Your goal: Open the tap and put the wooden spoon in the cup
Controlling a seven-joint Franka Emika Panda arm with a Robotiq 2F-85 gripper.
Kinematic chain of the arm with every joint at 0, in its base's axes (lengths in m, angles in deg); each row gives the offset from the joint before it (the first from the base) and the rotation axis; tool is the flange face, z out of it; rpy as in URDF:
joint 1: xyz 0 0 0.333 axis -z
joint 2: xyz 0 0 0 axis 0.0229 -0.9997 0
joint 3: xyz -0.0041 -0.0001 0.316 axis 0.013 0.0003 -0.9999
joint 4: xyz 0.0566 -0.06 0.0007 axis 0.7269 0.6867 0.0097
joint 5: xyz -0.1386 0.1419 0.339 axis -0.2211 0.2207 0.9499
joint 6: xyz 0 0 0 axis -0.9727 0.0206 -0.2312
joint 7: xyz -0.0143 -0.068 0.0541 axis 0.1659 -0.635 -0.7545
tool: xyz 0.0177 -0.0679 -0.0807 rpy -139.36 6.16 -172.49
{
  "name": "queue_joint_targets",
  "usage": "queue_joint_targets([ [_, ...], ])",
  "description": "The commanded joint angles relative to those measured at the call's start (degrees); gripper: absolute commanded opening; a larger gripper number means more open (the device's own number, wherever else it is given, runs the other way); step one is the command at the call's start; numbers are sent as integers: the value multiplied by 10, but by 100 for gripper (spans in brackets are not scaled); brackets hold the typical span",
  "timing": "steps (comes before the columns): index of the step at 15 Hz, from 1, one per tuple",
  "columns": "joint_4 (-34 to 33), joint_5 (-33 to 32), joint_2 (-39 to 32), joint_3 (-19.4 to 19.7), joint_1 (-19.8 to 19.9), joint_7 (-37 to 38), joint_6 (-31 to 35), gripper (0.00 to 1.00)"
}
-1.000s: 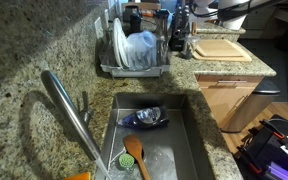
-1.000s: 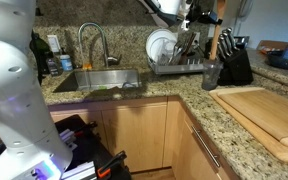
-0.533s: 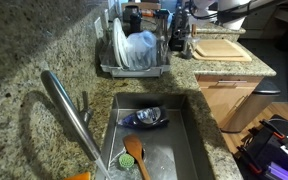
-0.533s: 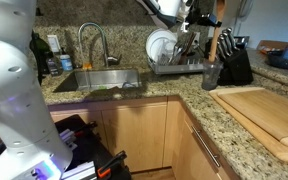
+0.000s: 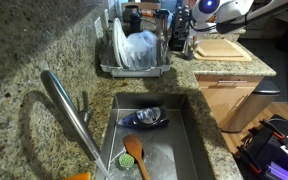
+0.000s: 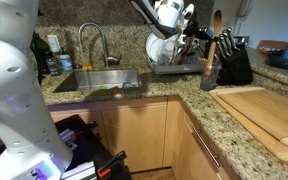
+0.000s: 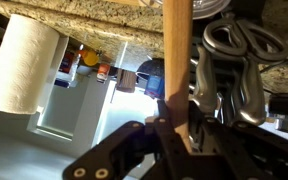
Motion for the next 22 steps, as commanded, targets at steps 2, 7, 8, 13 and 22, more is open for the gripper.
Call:
queue_joint_targets([
  [2, 0, -1, 1, -9, 7, -2, -3, 23],
  [7, 10, 2, -18, -8, 10, -2, -6, 6],
  [8, 10, 2, -26, -8, 10, -3, -6, 6],
  [13, 1, -3, -41, -9, 8, -1, -8, 23],
  [22, 6, 19, -38, -13, 15, -12, 2, 54],
])
